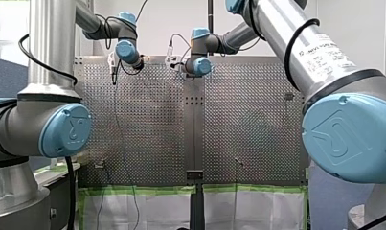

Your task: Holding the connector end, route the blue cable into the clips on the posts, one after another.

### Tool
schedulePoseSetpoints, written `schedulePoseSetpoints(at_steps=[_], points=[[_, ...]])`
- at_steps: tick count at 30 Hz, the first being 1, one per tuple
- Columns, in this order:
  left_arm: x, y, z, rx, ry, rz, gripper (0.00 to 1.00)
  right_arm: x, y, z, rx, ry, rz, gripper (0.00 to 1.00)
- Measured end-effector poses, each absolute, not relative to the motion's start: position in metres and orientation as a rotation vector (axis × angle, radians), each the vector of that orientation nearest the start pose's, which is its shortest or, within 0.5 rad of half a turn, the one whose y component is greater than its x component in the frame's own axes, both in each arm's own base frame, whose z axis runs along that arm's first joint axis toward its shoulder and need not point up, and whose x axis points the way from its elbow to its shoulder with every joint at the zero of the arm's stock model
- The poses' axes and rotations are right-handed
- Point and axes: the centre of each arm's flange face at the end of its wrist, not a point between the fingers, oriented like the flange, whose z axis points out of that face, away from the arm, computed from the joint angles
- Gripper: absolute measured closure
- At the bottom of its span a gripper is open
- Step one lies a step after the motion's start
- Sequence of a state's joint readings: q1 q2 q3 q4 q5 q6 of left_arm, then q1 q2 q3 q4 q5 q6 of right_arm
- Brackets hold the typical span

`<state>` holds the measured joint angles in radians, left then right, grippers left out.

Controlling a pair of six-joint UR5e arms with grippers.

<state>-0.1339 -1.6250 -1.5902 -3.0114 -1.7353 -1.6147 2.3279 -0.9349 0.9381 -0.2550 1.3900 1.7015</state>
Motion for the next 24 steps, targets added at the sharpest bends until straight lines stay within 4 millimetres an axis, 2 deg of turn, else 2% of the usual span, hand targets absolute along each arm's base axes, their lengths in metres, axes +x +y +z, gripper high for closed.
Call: schedulePoseSetpoints(at_steps=[24], points=[[0.4983,-0.1842,0.4604,-0.075,1.527,-0.014,1.00,0.6334,-0.4529,0.4297,-2.112,0.790,-2.765,1.00]])
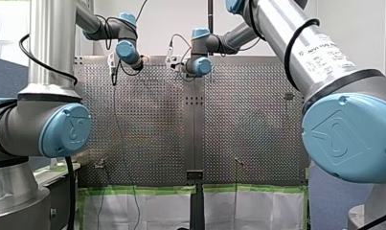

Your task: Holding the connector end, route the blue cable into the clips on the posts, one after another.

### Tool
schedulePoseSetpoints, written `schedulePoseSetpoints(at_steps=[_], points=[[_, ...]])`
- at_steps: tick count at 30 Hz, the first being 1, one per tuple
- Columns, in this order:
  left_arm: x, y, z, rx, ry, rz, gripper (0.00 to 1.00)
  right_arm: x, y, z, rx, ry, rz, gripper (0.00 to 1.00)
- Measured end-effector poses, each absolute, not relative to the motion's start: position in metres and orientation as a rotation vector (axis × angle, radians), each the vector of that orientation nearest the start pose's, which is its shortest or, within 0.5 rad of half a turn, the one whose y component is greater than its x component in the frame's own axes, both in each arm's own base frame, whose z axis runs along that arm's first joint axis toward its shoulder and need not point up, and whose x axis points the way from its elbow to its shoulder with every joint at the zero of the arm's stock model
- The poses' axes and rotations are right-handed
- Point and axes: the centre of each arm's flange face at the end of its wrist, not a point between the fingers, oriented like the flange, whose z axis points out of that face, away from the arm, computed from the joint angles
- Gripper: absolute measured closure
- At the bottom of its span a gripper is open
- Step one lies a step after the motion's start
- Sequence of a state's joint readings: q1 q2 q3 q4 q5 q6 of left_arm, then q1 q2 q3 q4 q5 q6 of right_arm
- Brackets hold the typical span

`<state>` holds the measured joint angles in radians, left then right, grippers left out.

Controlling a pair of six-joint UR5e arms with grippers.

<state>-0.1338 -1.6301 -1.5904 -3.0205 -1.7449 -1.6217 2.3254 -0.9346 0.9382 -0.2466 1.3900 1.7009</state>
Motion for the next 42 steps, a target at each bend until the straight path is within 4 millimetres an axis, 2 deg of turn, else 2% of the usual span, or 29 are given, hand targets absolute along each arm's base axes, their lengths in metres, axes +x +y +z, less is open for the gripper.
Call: schedulePoseSetpoints(at_steps=[20,35,42], points=[[0.504,-0.189,0.445,-0.059,1.565,-0.007,1.00,0.626,-0.458,0.421,-2.194,0.809,-2.723,1.00],[0.504,-0.210,0.421,-0.005,1.628,0.007,1.00,0.616,-0.459,0.386,-2.286,0.867,-2.637,1.00],[0.503,-0.227,0.405,0.018,1.657,0.021,1.00,0.610,-0.460,0.365,-2.339,0.892,-2.590,1.00]])
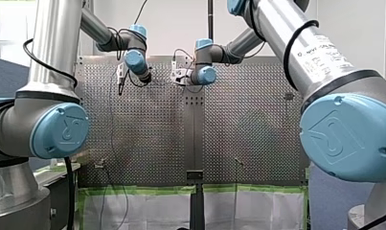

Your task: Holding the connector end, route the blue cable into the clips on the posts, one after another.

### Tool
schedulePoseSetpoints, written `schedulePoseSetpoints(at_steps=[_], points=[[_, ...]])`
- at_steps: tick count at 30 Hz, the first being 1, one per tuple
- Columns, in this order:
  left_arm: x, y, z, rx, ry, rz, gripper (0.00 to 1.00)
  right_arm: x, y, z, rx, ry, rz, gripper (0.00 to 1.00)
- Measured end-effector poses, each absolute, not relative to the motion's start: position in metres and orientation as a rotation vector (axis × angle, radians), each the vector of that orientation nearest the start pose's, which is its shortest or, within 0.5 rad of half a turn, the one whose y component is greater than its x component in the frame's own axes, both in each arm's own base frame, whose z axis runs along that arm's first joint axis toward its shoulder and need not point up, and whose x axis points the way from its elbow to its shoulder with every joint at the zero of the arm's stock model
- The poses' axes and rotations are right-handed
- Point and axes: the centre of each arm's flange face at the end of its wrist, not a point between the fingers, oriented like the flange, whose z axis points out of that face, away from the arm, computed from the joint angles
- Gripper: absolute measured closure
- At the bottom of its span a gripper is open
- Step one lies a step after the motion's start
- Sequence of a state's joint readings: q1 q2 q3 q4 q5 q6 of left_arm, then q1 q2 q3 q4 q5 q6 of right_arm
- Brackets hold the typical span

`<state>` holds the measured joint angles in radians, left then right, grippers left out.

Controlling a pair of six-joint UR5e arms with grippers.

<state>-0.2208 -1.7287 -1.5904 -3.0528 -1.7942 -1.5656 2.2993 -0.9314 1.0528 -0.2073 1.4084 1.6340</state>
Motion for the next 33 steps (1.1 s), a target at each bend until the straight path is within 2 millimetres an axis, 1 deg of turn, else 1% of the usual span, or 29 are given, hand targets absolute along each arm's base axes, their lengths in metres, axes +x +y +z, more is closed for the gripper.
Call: schedulePoseSetpoints(at_steps=[6,10,14,18,23,29,33], points=[[0.501,-0.243,0.390,0.029,1.681,0.038,1.00,0.607,-0.458,0.346,-2.381,0.916,-2.549,1.00],[0.500,-0.250,0.383,0.034,1.693,0.045,1.00,0.606,-0.457,0.341,-2.395,0.922,-2.537,1.00],[0.500,-0.254,0.379,0.037,1.697,0.047,1.00,0.601,-0.461,0.317,-2.458,0.958,-2.492,1.00],[0.499,-0.268,0.363,0.044,1.716,0.054,1.00,0.589,-0.466,0.293,-2.524,1.027,-2.443,1.00],[0.497,-0.284,0.344,0.046,1.737,0.073,1.00,0.574,-0.473,0.270,-2.561,1.086,-2.416,1.00],[0.491,-0.310,0.325,0.022,1.732,0.062,1.00,0.558,-0.479,0.246,-2.575,1.126,-2.407,1.00],[0.485,-0.332,0.305,0.016,1.735,0.048,1.00,0.545,-0.480,0.227,-2.612,1.151,-2.369,1.00]])
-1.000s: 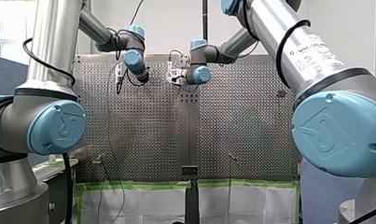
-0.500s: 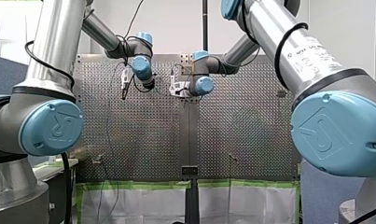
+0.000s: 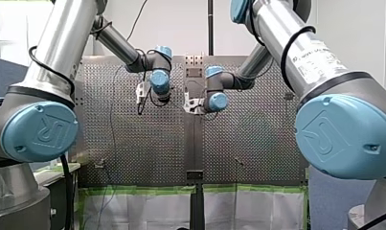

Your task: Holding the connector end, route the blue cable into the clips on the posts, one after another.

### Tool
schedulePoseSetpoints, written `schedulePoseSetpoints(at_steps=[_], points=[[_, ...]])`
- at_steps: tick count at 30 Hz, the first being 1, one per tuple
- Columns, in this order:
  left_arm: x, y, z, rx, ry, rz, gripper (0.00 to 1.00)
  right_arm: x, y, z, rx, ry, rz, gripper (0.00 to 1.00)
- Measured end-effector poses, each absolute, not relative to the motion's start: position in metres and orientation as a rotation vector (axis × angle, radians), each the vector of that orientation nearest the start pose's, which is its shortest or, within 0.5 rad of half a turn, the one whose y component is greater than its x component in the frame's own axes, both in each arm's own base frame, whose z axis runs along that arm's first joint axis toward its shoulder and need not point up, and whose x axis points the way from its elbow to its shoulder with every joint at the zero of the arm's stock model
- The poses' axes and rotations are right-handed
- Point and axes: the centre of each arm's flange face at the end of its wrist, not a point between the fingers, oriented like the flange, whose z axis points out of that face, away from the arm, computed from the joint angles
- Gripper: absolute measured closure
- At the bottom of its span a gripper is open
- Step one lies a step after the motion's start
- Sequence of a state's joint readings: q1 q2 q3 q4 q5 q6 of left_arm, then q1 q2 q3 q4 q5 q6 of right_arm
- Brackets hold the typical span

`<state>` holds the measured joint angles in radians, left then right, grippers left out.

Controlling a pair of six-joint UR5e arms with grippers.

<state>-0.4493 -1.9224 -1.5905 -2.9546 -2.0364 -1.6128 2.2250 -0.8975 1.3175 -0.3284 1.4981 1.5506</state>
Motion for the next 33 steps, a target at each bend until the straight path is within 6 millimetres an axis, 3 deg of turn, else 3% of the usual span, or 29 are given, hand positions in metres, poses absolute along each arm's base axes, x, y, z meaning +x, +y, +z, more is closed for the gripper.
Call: schedulePoseSetpoints(at_steps=[18,33], points=[[0.479,-0.381,0.201,0.033,1.801,0.054,1.00,0.508,-0.465,0.159,1.827,-0.856,1.601,1.00],[0.478,-0.396,0.135,0.044,1.834,0.043,1.00,0.468,-0.457,0.115,1.806,-0.910,1.565,1.00]])
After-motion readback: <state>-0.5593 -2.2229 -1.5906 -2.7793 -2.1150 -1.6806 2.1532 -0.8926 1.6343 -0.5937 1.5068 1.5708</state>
